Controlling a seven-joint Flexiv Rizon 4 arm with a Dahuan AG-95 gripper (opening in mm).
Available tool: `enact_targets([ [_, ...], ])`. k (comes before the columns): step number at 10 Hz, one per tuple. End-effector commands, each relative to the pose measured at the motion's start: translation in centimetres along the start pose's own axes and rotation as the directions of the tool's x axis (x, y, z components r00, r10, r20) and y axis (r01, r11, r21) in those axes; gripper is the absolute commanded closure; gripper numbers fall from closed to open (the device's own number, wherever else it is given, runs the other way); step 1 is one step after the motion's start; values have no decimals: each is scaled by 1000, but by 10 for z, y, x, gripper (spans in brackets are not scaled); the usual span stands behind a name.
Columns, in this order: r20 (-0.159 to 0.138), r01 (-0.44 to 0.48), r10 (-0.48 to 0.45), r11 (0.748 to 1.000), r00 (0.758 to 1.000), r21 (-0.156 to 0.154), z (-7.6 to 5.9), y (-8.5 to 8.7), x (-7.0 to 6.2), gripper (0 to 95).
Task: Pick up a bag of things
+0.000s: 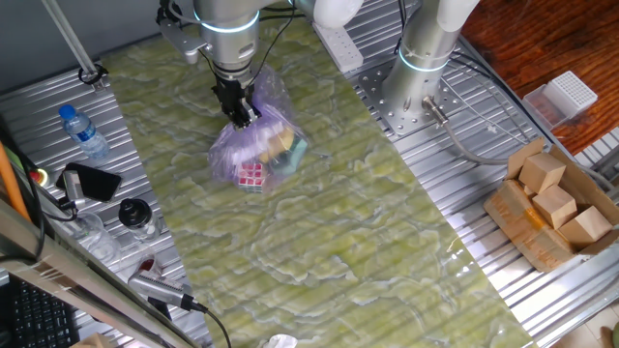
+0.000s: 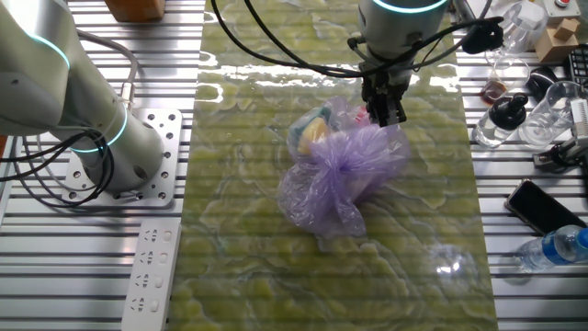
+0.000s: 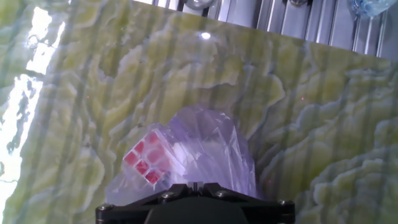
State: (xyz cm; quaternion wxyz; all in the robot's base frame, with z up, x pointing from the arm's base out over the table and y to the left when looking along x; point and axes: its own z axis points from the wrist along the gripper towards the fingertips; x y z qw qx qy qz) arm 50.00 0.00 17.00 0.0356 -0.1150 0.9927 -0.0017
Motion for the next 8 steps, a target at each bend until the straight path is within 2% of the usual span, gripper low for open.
enact_targets([
  [1, -1, -3, 3, 1000, 1000, 2, 0, 0, 0, 950],
  [6, -12, 22, -22, 1000, 1000, 6, -1, -2, 1, 950],
  [8, -17, 76, -76, 997, 997, 3, -8, -16, 6, 950],
])
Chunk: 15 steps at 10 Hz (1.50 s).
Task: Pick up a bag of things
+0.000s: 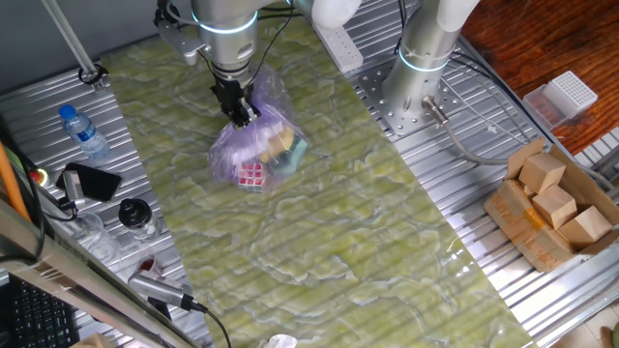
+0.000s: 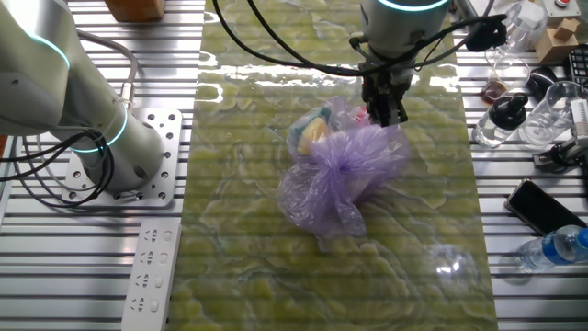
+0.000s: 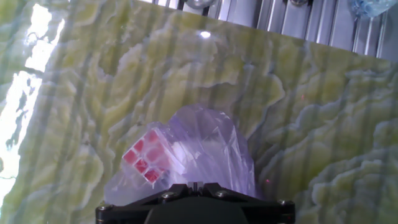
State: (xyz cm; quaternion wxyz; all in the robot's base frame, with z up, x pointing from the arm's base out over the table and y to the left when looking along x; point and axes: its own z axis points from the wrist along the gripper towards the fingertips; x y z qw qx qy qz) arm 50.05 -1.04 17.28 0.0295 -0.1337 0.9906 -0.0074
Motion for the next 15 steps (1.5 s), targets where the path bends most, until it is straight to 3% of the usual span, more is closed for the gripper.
enact_targets([
  [1, -4, 45, -45, 999, 999, -7, -7, -10, 7, 950],
  [4, -3, 58, -58, 998, 998, -4, -11, -17, 13, 950],
  [6, -4, 91, -91, 996, 996, -3, -9, -17, 29, 950],
  [10, 1, 198, -198, 980, 980, -9, -2, -14, 49, 190],
  [11, 2, 220, -220, 976, 976, -8, -2, -14, 50, 190],
  [12, 0, 252, -252, 968, 968, -10, -2, -14, 50, 0],
  [14, -17, 330, -331, 944, 944, -19, -1, -13, 54, 0],
  [15, -50, 355, -357, 934, 933, -39, -1, -13, 54, 0],
])
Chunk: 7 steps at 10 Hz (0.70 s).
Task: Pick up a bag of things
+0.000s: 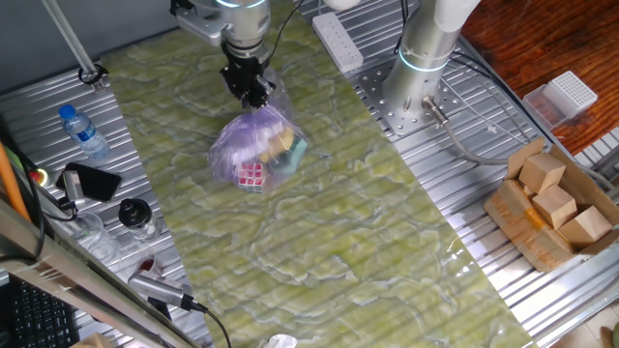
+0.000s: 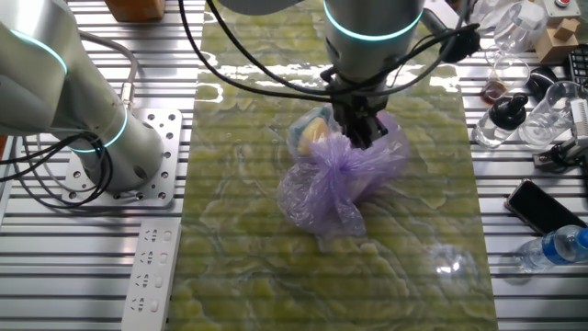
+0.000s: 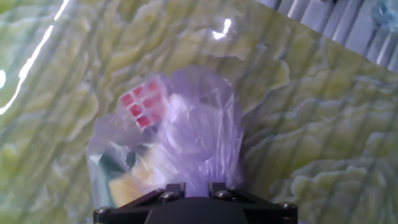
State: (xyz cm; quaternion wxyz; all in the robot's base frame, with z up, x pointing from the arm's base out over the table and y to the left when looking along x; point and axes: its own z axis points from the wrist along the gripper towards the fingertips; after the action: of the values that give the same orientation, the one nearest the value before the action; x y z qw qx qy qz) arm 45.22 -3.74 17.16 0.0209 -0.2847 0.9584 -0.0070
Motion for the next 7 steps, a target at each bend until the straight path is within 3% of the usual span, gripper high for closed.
enact_targets([
  [1, -61, 70, -72, 997, 996, -36, 1, 0, 1, 0],
  [4, -67, 105, -109, 993, 992, -51, 5, -5, 8, 0],
  [5, -63, 115, -119, 992, 991, -55, 8, -6, 9, 190],
  [7, -61, 126, -130, 990, 990, -56, 12, -7, 12, 190],
])
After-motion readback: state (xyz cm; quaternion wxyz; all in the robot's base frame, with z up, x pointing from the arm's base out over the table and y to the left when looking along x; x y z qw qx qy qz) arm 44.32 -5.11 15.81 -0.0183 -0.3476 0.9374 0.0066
